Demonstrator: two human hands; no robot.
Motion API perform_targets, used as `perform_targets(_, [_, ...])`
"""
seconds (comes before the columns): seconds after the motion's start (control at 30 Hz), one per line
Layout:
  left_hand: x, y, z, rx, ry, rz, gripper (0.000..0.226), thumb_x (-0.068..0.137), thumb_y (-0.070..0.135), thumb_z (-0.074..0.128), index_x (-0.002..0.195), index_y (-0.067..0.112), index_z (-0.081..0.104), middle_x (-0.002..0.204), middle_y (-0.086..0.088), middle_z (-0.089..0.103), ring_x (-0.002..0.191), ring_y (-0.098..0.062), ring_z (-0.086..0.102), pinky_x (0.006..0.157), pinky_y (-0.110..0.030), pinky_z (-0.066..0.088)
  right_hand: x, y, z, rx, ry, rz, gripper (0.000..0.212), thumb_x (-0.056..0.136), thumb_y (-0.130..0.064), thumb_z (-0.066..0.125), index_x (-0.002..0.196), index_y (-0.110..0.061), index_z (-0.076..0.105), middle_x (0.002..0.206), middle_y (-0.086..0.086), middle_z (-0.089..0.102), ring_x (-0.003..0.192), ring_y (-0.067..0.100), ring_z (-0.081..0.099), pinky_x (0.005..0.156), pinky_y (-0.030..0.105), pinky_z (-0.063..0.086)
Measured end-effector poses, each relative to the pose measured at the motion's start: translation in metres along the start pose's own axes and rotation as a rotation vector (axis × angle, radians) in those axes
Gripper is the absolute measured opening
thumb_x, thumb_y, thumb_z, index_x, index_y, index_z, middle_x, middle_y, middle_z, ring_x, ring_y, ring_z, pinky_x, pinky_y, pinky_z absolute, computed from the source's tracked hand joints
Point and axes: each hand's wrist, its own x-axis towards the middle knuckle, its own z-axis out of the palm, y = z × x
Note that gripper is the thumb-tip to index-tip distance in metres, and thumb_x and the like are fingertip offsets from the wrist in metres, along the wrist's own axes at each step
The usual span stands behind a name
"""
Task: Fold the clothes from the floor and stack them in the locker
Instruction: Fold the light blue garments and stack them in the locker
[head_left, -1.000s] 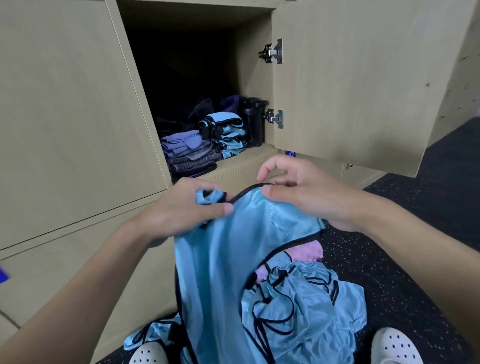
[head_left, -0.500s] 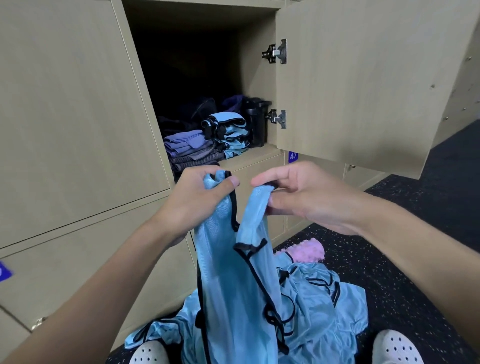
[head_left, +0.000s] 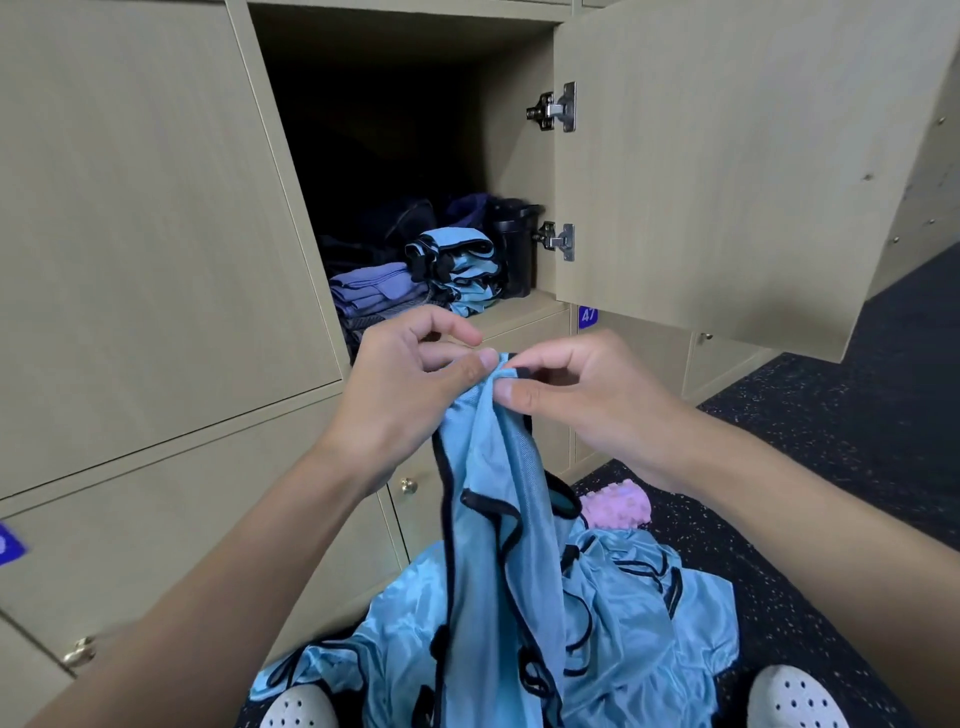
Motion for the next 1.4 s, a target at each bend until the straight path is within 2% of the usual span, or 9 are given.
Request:
perform_targets(0.17, [0.000,0.006,-0.002,0.004,0.014,0.101,0.017,0.089,0.004,0.072,0.085,0.016,0.061,0.085,-0.004,0.071,0.080,-0.017,0.062,0.078,-0.037,0.053,0.005,0.000,-0.002,0.024,0.155,-0.002,0.016,0.088,-0.011,0.071,0.075,-0.020,0.074,0.068,-0.007,0.070,0.065,0.001,0.057,0.067,0.019,0.048])
perform_targets(0.27, [-0.001,0.010,-0.004,0.060,-0.044,0.132,0.010,0.082,0.032,0.070,0.076,0.025,0.067,0.076,0.004,0.064,0.073,-0.016,0.053,0.069,-0.036,0.042,0.010,-0.003,-0.005,0.070,0.291,-0.036,0.015,0.087,-0.009,0.072,0.072,-0.015,0.071,0.060,-0.012,0.063,0.055,-0.001,0.052,0.053,0.012,0.042])
perform_targets(0.4, [-0.005,0.015,-0.002,0.135,-0.130,0.111,0.039,0.066,0.055,0.077,0.076,0.019,0.064,0.074,-0.009,0.060,0.066,-0.024,0.048,0.061,-0.046,0.040,0.015,-0.011,-0.010,0.101,0.410,-0.087,0.014,0.085,-0.012,0.073,0.075,-0.004,0.068,0.066,-0.001,0.062,0.058,0.006,0.050,0.055,0.018,0.042])
perform_targets(0.47, [-0.005,0.019,-0.001,0.146,-0.115,0.083,0.032,0.067,0.044,0.084,0.074,0.019,0.066,0.082,-0.009,0.069,0.067,-0.022,0.057,0.067,-0.052,0.050,0.016,-0.015,-0.013,0.112,0.429,-0.098,0.014,0.085,-0.013,0.073,0.076,-0.005,0.068,0.071,0.004,0.063,0.064,0.010,0.053,0.061,0.025,0.046])
perform_targets(0.63, [0.000,0.022,-0.003,0.033,0.054,0.101,0.018,0.087,0.009,0.073,0.070,0.013,0.067,0.069,0.000,0.067,0.063,-0.013,0.056,0.062,-0.029,0.044,0.015,-0.019,-0.017,0.100,0.408,-0.114,0.013,0.085,-0.014,0.074,0.078,-0.005,0.069,0.084,0.025,0.066,0.070,0.017,0.055,0.070,0.035,0.047])
perform_targets(0.8, [0.003,0.025,-0.006,-0.212,0.148,0.099,0.027,0.085,0.001,0.072,0.067,0.020,0.072,0.071,-0.002,0.067,0.074,-0.024,0.058,0.071,-0.035,0.047,0.012,-0.020,-0.025,0.036,0.319,-0.142,0.006,0.086,-0.012,0.074,0.082,-0.016,0.072,0.087,0.008,0.074,0.076,0.011,0.064,0.082,0.035,0.054])
perform_targets(0.97, [0.004,0.029,-0.007,-0.272,0.157,0.124,0.015,0.091,-0.002,0.066,0.090,0.013,0.069,0.081,-0.007,0.071,0.073,-0.018,0.063,0.062,-0.023,0.051,0.010,-0.021,-0.025,0.029,0.346,-0.169,0.017,0.089,-0.007,0.069,0.089,-0.022,0.061,0.085,0.005,0.068,0.070,0.005,0.056,0.070,0.016,0.044])
perform_targets(1.13, [0.002,0.033,-0.010,-0.319,0.164,0.132,0.015,0.090,0.000,0.068,0.097,0.012,0.062,0.081,-0.013,0.073,0.072,-0.023,0.064,0.057,-0.027,0.053,0.011,-0.017,-0.020,0.142,0.337,-0.084,0.032,0.094,-0.013,0.064,0.120,-0.027,0.053,0.099,0.015,0.070,0.081,0.012,0.060,0.081,0.032,0.047])
perform_targets(1.4, [-0.003,0.022,-0.003,-0.310,0.009,-0.042,0.053,0.088,0.001,0.069,0.131,0.020,0.043,0.090,-0.008,0.078,0.076,-0.019,0.072,0.066,-0.028,0.058,0.013,-0.014,-0.018,0.187,0.368,-0.096,0.038,0.089,-0.015,0.066,0.117,-0.036,0.049,0.098,0.017,0.069,0.079,0.025,0.056,0.081,0.052,0.052])
